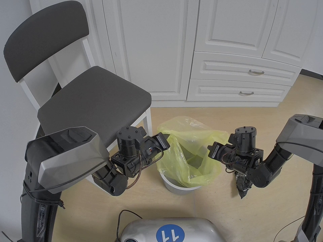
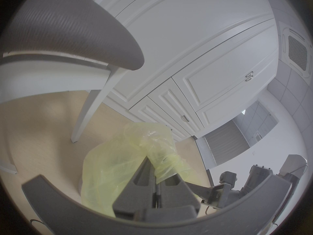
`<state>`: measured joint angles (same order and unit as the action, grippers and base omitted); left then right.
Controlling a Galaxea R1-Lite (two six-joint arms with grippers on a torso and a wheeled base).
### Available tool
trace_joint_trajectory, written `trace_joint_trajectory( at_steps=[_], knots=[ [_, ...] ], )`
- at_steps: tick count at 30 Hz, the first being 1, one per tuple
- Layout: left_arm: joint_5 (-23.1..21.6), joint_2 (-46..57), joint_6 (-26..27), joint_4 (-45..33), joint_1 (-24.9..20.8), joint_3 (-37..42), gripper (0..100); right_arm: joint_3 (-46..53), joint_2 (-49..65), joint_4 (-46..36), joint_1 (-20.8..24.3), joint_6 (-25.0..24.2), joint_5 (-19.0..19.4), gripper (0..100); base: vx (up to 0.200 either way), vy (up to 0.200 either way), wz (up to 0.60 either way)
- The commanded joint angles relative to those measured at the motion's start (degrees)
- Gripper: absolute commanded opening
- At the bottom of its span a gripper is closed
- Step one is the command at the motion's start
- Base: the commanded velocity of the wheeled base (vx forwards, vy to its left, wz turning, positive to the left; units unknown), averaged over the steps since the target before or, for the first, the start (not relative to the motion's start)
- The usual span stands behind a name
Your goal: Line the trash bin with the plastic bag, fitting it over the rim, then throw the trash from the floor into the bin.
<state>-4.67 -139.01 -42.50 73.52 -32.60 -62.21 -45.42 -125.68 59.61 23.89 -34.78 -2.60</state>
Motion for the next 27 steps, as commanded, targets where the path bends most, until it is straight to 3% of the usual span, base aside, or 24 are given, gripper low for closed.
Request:
trace_joint_trajectory(
  at_steps=[1, 9, 14, 20, 21, 27],
  knots=[
    [0.0, -3.0, -0.2, 0.0, 0.0, -1.6, 0, -0.3, -2.6, 0.8, 0.6, -0.1, 0.0, 0, 0.000, 0.000, 0.00],
    [1.9, -9.3, 0.5, -2.2, -1.7, -7.1, 0, -1.0, -6.1, 0.9, 1.7, -0.3, -0.1, 0, 0.000, 0.000, 0.00],
    [2.0, -7.9, 1.5, -6.4, -2.4, -7.3, 0, -1.0, -6.1, 0.9, 1.7, -0.2, -0.3, 0, 0.000, 0.000, 0.00],
    [1.3, -6.4, 7.0, -14.5, -3.6, -10.7, 0, 1.0, 2.0, -3.0, 1.1, 0.5, -0.1, 0, 0.000, 0.000, 0.00],
    [1.4, -6.0, 8.4, -18.9, -3.5, -12.8, 0, 1.0, 4.2, -5.8, 1.1, 1.0, -0.1, 0, 0.000, 0.000, 0.00],
    [0.9, -6.0, 8.8, -27.4, -3.6, -19.8, 0, 1.0, 7.9, -10.1, 0.7, 3.1, -0.1, 0, 0.000, 0.000, 0.00]
  ],
)
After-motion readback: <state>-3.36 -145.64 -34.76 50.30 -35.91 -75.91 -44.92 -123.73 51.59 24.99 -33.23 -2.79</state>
